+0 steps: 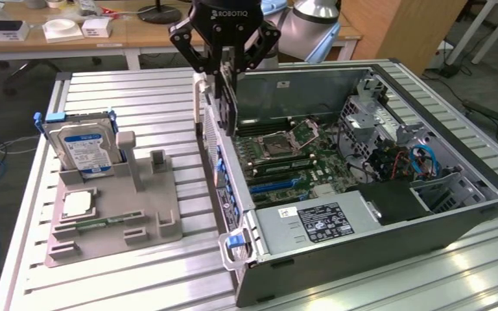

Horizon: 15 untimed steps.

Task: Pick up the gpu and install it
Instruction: 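Pick up the gpu and move the gpu toward the slot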

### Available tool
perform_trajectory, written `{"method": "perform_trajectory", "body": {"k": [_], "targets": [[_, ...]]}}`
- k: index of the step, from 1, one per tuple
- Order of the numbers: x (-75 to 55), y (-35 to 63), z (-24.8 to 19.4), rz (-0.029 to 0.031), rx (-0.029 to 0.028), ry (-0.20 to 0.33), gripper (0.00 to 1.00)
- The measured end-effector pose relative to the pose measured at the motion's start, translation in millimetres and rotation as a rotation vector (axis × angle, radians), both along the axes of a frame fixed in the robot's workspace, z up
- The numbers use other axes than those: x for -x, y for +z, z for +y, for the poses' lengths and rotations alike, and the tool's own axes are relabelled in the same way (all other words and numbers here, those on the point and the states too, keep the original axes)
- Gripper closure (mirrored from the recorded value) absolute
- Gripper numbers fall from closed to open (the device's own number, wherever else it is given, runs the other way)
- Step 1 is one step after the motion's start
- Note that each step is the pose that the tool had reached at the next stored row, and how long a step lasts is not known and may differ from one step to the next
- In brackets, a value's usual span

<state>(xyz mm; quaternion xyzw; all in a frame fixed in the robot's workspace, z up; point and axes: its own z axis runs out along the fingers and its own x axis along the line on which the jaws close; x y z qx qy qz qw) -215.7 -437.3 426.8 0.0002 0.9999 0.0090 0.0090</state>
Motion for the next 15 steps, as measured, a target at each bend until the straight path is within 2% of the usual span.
{"method": "perform_trajectory", "body": {"k": [15], "targets": [[-12.4,-1.1,0.0,0.0002,0.0000,0.000,0.74]]}}
